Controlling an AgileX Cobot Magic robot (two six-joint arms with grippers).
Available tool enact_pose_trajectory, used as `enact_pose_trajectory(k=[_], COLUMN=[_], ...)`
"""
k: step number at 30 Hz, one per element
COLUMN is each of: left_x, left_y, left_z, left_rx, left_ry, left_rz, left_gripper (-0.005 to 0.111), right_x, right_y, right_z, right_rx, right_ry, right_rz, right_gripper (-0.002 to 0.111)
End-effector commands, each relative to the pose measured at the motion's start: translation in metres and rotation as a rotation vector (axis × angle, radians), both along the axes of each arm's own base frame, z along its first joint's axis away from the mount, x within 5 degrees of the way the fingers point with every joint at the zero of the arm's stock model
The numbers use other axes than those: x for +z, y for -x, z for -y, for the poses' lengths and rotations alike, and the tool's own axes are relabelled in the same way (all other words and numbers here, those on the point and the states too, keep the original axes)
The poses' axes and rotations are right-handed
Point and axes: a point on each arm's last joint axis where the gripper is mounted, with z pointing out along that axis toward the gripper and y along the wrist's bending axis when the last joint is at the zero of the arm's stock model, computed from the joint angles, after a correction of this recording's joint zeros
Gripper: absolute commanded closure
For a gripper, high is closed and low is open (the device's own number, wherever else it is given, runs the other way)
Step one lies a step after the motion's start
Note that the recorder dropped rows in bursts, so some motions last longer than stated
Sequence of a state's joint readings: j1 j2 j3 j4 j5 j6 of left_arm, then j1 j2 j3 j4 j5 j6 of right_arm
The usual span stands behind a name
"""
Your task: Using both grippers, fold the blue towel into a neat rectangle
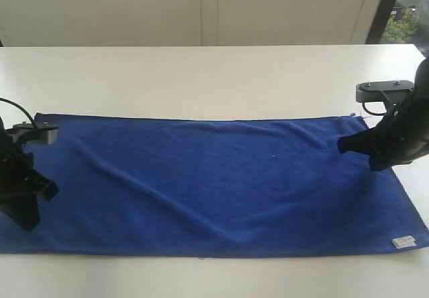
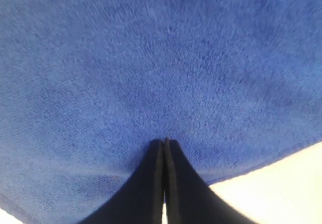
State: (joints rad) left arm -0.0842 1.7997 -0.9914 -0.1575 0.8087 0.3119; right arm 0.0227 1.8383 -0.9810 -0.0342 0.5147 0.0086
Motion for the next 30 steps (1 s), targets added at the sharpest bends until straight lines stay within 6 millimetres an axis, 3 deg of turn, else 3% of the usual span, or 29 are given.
enact_pose_trajectory(k=[1, 10, 16, 22, 30], left_x=[-0.006, -0.008, -0.003, 0.045, 0.117], left_y=[0.005, 0.006, 0.0, -0.01, 0.0], left_z=[-0.004, -0.012, -0.008, 0.011, 0.01], left_rx=[-0.034, -0.022, 0.001, -0.034, 0.034], left_ry=[-0.032, -0.123, -0.095, 0.135, 0.164], left_rz=[-0.066, -0.085, -0.072, 0.072, 0.441], left_gripper=[0.107, 0.107, 0.107, 0.107, 0.107], right_x=[0.001, 0.001, 0.001, 0.01, 0.072], right_y=[-0.001, -0.001, -0.001, -0.001, 0.017], right_z=[0.002, 0.002, 0.002, 0.0, 0.0], right_rx=[0.008, 0.006, 0.005, -0.008, -0.018], right_ry=[0.008, 0.007, 0.005, -0.012, -0.026], right_rz=[0.007, 0.007, 0.007, 0.032, 0.149], right_gripper=[0.108, 0.108, 0.108, 0.108, 0.108])
